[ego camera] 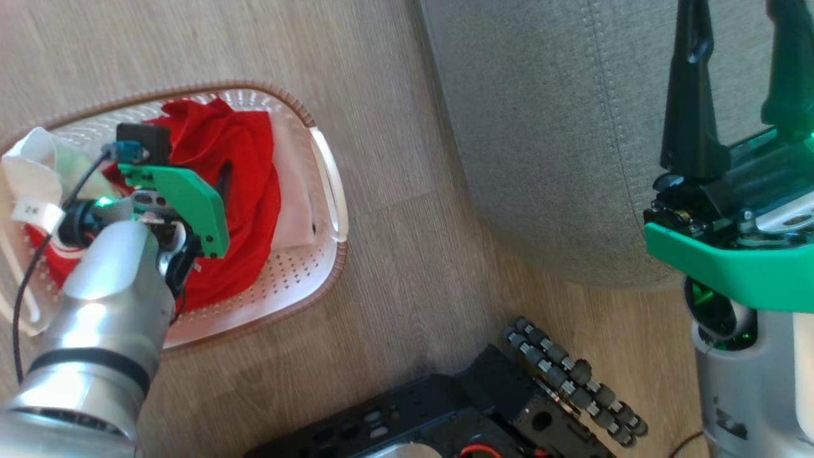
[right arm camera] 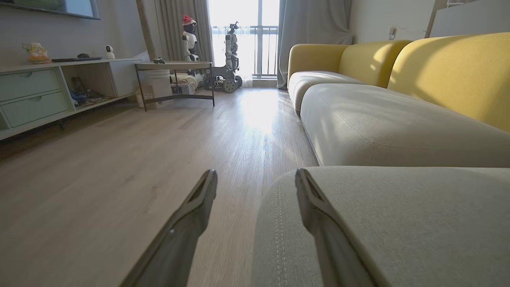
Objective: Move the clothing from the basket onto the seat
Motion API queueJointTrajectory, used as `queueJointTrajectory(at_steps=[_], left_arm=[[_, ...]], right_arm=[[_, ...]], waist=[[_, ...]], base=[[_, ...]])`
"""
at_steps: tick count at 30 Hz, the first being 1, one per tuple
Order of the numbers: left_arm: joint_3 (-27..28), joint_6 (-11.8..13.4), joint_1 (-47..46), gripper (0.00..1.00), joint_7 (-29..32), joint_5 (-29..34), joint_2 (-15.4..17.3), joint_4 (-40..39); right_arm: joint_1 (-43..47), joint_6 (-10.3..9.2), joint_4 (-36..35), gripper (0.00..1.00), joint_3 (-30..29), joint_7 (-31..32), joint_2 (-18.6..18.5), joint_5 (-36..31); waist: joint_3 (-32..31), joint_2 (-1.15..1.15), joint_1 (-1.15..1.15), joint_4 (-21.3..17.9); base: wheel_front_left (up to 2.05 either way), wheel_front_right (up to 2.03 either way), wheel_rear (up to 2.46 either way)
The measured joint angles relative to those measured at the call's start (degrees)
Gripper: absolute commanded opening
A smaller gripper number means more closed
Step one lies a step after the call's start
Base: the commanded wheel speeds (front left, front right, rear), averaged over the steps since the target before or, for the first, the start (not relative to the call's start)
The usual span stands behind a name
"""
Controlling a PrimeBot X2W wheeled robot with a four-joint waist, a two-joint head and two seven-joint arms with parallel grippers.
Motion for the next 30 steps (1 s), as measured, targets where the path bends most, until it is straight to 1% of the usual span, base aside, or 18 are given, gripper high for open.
queueJointTrajectory(at_steps=[6, 10, 12, 13, 14, 15, 25, 30], left_arm=[[-3.23, 0.00, -3.50, 1.00, 3.66, -0.55, 0.40, 2.14], [-4.83, 0.00, -5.10, 1.00, 7.48, -0.58, 0.54, 3.31], [-5.26, 0.00, -5.50, 1.00, 7.86, -1.20, 0.49, 3.60], [-5.48, 0.00, -5.66, 0.73, 7.86, -1.43, 0.49, 3.79], [-5.71, 0.00, -5.69, 0.32, 7.84, -1.57, 0.51, 3.88], [-6.14, 0.00, -5.67, 0.00, 7.78, -1.74, 0.49, 3.90], [-9.48, 0.00, -5.10, 0.00, 3.94, -5.48, 0.45, 1.88], [-11.31, 0.00, -2.14, 0.00, 2.36, -8.24, 0.43, 0.70]], right_arm=[[-1.70, 0.00, -0.41, 1.00, 0.08, 0.00, 0.01, 0.00], [-2.02, 0.00, -0.66, 1.00, 0.34, 0.00, 0.01, 0.00], [-2.02, 0.00, -0.65, 1.00, 0.45, 0.00, 0.01, 0.00], [-2.02, 0.00, -0.65, 1.00, 0.47, 0.00, 0.01, 0.00], [-2.02, 0.00, -0.64, 1.00, 0.48, 0.00, 0.02, 0.00], [-2.02, 0.00, -0.59, 1.00, 0.46, 0.00, 0.02, 0.00], [-2.01, 0.00, 0.35, 1.00, 0.48, 0.00, 0.02, -0.11], [-1.94, 0.00, 1.07, 1.00, 0.52, 0.00, 0.03, -0.16]], waist=[[3.01, 0.00, 0.00, -1.09], [4.01, 0.00, 0.00, -1.62], [4.13, 0.00, 0.00, -1.60], [4.10, 0.00, 0.00, -1.57], [4.02, 0.00, 0.00, -1.52], [3.89, 0.00, 0.00, -1.46], [1.46, 0.00, 0.00, -0.88], [-1.00, 0.00, 0.00, -0.54]], base=[[0.00, 0.00, 0.00], [0.00, 0.00, 0.00], [0.00, 0.00, 0.00], [0.00, 0.00, 0.00], [0.00, 0.00, 0.00], [0.00, 0.00, 0.00], [0.00, 0.00, 0.00], [0.00, 0.00, 0.00]])
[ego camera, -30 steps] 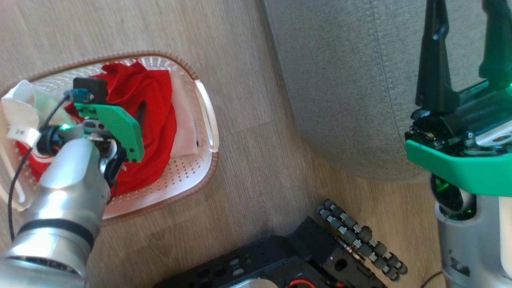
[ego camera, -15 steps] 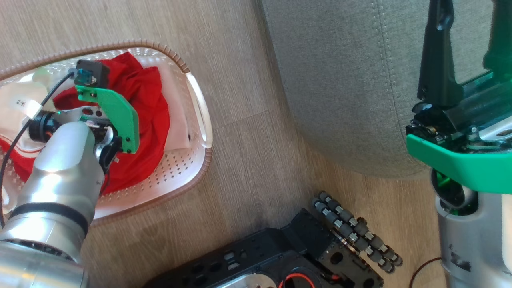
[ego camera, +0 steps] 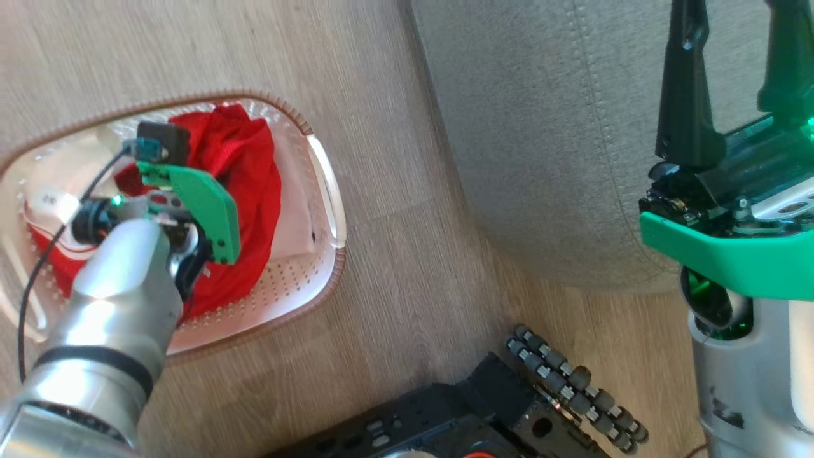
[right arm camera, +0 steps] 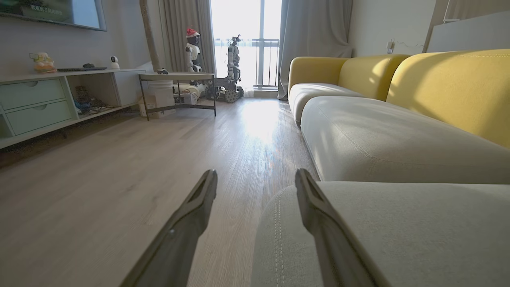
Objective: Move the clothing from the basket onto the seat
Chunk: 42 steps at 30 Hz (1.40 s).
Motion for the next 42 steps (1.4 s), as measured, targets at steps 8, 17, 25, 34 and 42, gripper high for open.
queueJointTrajectory(at_steps=[8, 17, 25, 34, 42], left_arm=[[-3.41, 0.00, 4.91, 0.00, -3.86, -4.36, -0.77, -2.64], [-9.02, 0.00, 12.49, 0.00, -10.93, -11.05, -1.15, -8.10], [-11.20, 0.00, 17.45, 0.00, -13.83, -15.97, -0.83, -12.24], [-10.63, 0.00, 19.45, 0.00, -14.73, -17.88, 0.12, -17.68], [-7.67, 1.12, 20.77, 0.00, -14.74, -14.91, 1.00, -25.54]], right_arm=[[0.49, 0.00, 1.98, 1.00, 0.18, 0.00, 0.00, -0.89], [5.52, 0.00, 5.65, 1.00, 0.32, 0.00, -0.23, -1.85], [10.61, 0.00, 7.99, 1.00, -0.02, 0.00, -1.14, -0.83], [15.40, 0.00, 10.38, 1.00, 0.36, 0.00, -2.74, 0.59], [19.38, 0.00, 12.43, 1.00, 1.59, 0.00, -3.37, 1.67]], waist=[[-6.08, 0.01, 0.00, 0.98], [-17.48, 0.01, 0.00, 3.94], [-26.86, 0.01, 0.00, 6.97], [-35.49, 0.01, -0.01, 11.95], [-42.15, 0.00, -0.01, 15.42]], base=[[0.00, 0.00, 0.00], [0.00, 0.00, 0.00], [0.00, 0.00, 0.00], [0.00, 0.00, 0.00], [0.00, 0.00, 0.00]])
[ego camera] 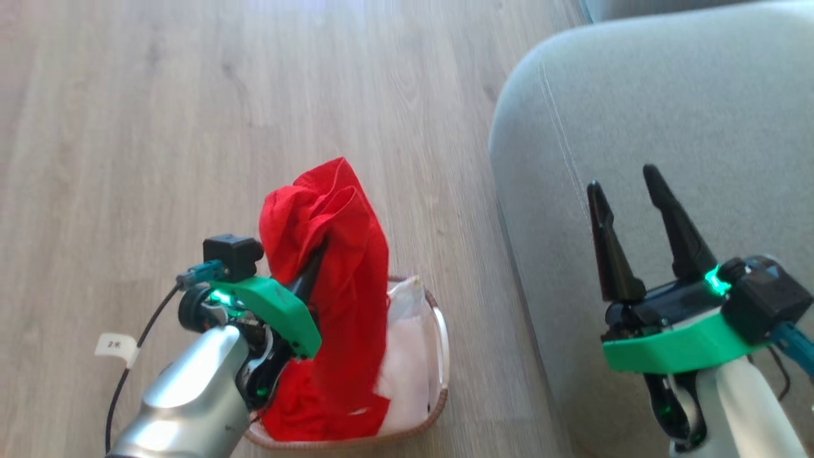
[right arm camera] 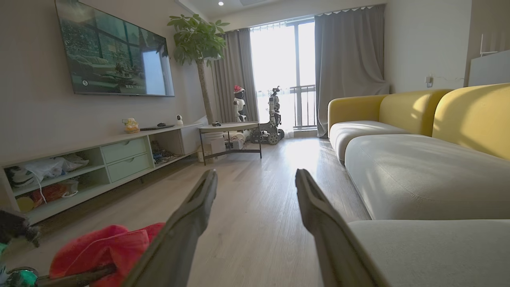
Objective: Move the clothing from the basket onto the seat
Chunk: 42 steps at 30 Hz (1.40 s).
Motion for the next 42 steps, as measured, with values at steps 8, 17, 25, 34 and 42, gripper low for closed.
queueJointTrajectory(at_steps=[8, 17, 25, 34, 42], left_arm=[[2.82, 3.02, 1.36, 0.00, 0.01, 2.29, 2.36, -10.74], [3.14, 5.01, -2.88, 0.00, 4.81, 2.61, 4.79, -20.25], [4.44, 6.64, -6.89, 0.00, 7.17, 2.63, 5.73, -25.85], [3.90, 7.53, -6.86, 0.00, 8.59, 2.63, 5.84, -28.15], [2.19, 7.45, -6.87, 0.00, 9.59, 2.63, 4.89, -29.31]], right_arm=[[3.47, 0.00, 1.48, 1.00, 2.31, 0.00, -0.53, 1.14], [4.16, 0.00, 2.20, 1.00, 3.92, 0.01, -0.70, 1.88], [4.24, 0.00, 4.09, 1.00, 7.47, 0.01, -0.87, 2.92], [4.01, 0.00, 6.09, 1.00, 12.65, 0.01, -1.24, 4.37], [-1.16, 0.00, 11.57, 1.00, 18.59, 0.01, -1.66, 6.08]], waist=[[-5.40, 0.00, 0.00, 1.96], [-6.50, 0.00, 0.00, 2.98], [-5.78, 0.00, 0.00, 2.83], [-5.46, 0.00, 0.00, 3.31], [-5.73, 0.00, 0.00, 4.92]], base=[[0.00, 0.00, 0.00], [0.00, 0.00, 0.00], [0.00, 0.00, 0.00], [0.00, 0.00, 0.00], [0.00, 0.00, 0.00]])
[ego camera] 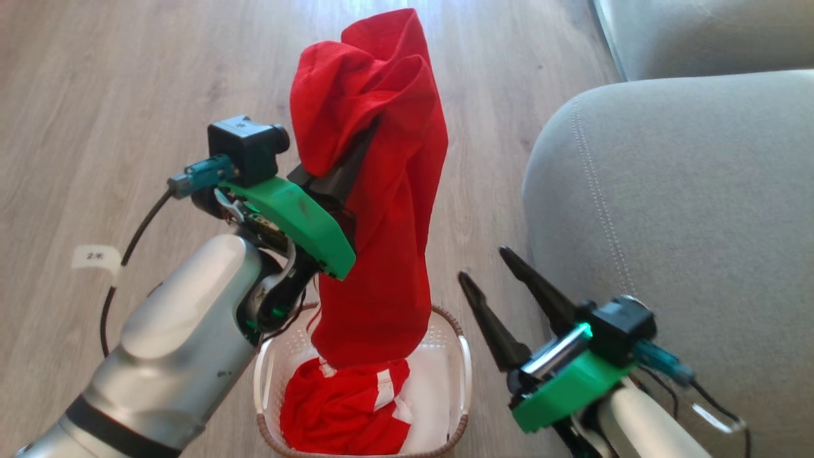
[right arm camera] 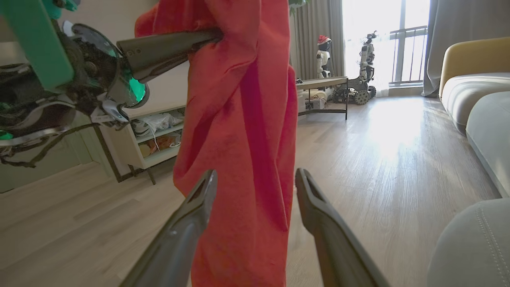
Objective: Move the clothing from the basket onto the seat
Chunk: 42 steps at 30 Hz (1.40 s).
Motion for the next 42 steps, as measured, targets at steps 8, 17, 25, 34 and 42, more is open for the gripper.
queueJointTrajectory(at_steps=[8, 17, 25, 34, 42], left_arm=[[-1.66, -0.60, -0.01, 0.00, 0.49, 0.00, -1.40, -0.20], [-3.45, -1.10, -0.02, 0.00, 1.57, -0.02, -3.42, -0.16], [-4.83, -1.62, -1.34, 0.00, 2.10, -0.04, -4.88, -0.38], [-6.78, -2.29, -1.34, 0.00, 2.85, -0.12, -6.65, -0.60], [-7.56, -3.04, -1.36, 0.00, 3.20, -0.62, -7.70, -0.22]], right_arm=[[-7.03, 0.00, 6.34, 1.00, 9.05, 0.00, -0.82, 3.18], [-13.44, 0.00, 15.94, 1.00, 16.49, 0.01, -0.22, 5.60], [-17.41, 0.00, 27.44, 1.00, 17.45, 0.01, 2.10, 4.86], [-23.38, 0.00, 31.65, 1.00, 18.61, 0.01, 3.58, 3.80], [-25.66, 0.00, 34.22, 1.00, 19.73, 0.01, 4.41, 5.45]], waist=[[-0.64, 0.00, 0.00, 2.75], [-1.02, 0.00, 0.00, 5.57], [-0.94, 0.00, 0.00, 8.04], [-0.72, 0.00, 0.00, 10.34], [-0.41, 0.00, 0.00, 11.79]], base=[[0.00, 0.00, 0.00], [0.00, 0.00, 0.00], [0.00, 0.00, 0.00], [0.00, 0.00, 0.00], [0.00, 0.00, 0.00]])
